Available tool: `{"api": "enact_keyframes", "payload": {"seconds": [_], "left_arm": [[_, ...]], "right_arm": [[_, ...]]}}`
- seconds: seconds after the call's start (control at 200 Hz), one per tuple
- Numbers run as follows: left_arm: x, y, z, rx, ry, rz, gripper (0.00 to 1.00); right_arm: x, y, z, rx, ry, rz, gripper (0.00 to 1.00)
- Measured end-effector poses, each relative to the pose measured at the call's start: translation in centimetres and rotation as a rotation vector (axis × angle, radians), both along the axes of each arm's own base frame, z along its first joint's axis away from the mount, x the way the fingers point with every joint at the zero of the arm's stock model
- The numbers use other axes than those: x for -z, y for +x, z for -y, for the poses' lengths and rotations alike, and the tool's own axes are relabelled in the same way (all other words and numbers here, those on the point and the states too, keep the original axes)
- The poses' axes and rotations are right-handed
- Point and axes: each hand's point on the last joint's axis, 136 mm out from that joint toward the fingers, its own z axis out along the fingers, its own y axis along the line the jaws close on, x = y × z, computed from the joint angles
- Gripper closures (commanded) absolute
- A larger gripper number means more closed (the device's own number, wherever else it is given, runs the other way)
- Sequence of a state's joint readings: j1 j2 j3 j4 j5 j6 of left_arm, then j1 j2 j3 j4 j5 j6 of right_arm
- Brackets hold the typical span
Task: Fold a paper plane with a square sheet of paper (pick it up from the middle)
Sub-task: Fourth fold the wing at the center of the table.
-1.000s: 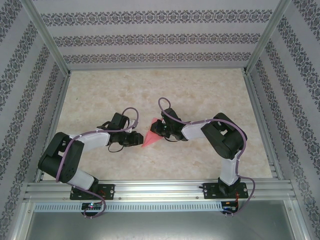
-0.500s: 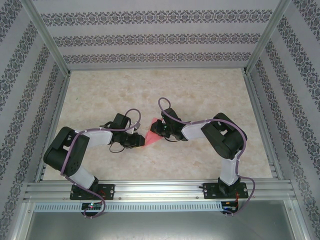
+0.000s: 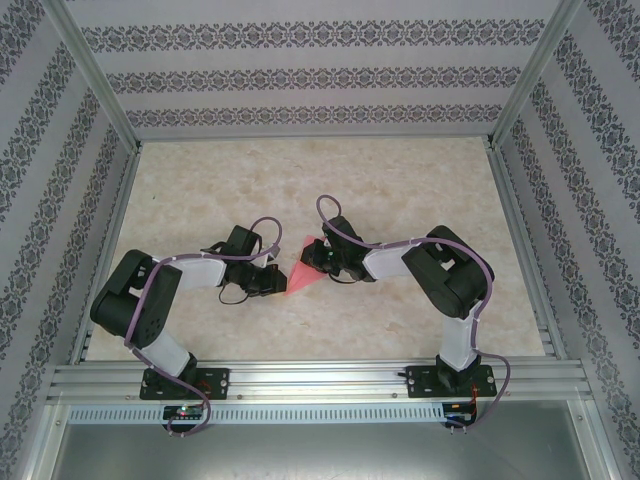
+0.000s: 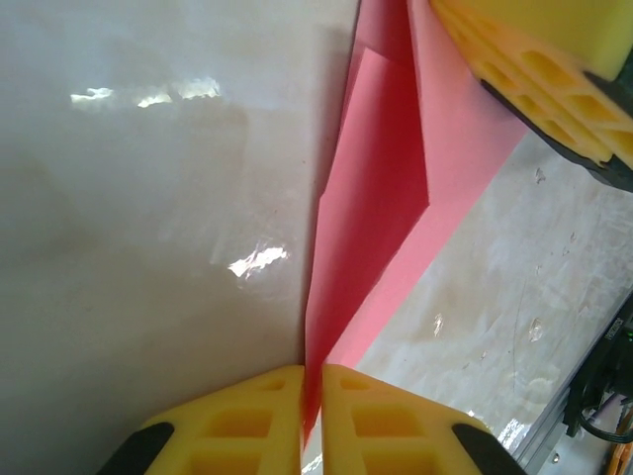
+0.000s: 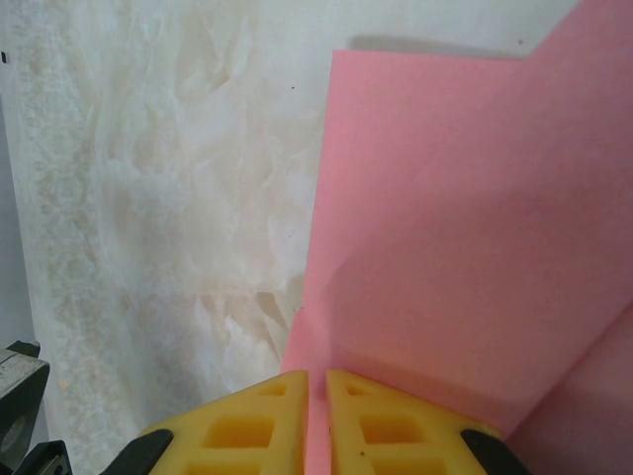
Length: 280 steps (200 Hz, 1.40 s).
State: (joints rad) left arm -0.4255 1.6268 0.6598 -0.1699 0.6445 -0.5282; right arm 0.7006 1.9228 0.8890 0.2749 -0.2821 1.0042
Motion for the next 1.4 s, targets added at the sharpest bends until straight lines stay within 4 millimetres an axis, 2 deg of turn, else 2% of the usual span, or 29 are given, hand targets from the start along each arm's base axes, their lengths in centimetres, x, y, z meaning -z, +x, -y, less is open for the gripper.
{"api": "enact_keyframes", "payload": {"seconds": [0.235,0.39,0.56,0.694,0.759,0.934,1.059,1.164,1.269,1.399], "left_arm": [[0.1,0.0,0.0,0.0,0.006,-0.008,0.96],[0.2,0.0,-0.1,-0.001,0.008,-0.009,0.97],[0.0,-0.1,-0.3,-0.009,0.017,0.009,0.92],[-0.7,-0.1,-0.7,-0.021,0.029,0.028,0.84],[-1.4,-0.1,-0.9,-0.03,0.033,0.044,0.79],[-4.0,0.2,-1.3,-0.049,0.035,0.104,0.77],[-5.6,1.1,-0.5,-0.039,0.005,0.129,0.78],[-6.4,1.7,1.1,-0.002,-0.035,0.129,0.79],[-5.8,1.9,2.7,0.036,-0.06,0.099,0.8],[-4.2,1.7,3.4,0.052,-0.06,0.051,0.82]], "right_arm": [[0.0,0.0,0.0,0.0,0.0,-0.001,0.86],[0.0,0.0,0.0,0.0,-0.001,-0.001,0.86],[0.0,0.0,-0.1,-0.002,0.0,-0.001,0.86],[0.0,0.0,-0.3,-0.006,-0.001,0.0,0.86],[0.0,0.0,-0.3,-0.006,-0.003,-0.003,0.86],[0.0,0.0,-0.3,-0.005,-0.008,-0.005,0.86],[0.0,0.0,-0.3,-0.004,-0.008,-0.005,0.86],[0.1,0.0,-0.3,-0.004,-0.01,-0.008,0.86],[0.1,0.0,-0.3,-0.004,-0.011,-0.008,0.86],[0.0,0.0,-0.3,-0.004,-0.011,-0.008,0.86]]}}
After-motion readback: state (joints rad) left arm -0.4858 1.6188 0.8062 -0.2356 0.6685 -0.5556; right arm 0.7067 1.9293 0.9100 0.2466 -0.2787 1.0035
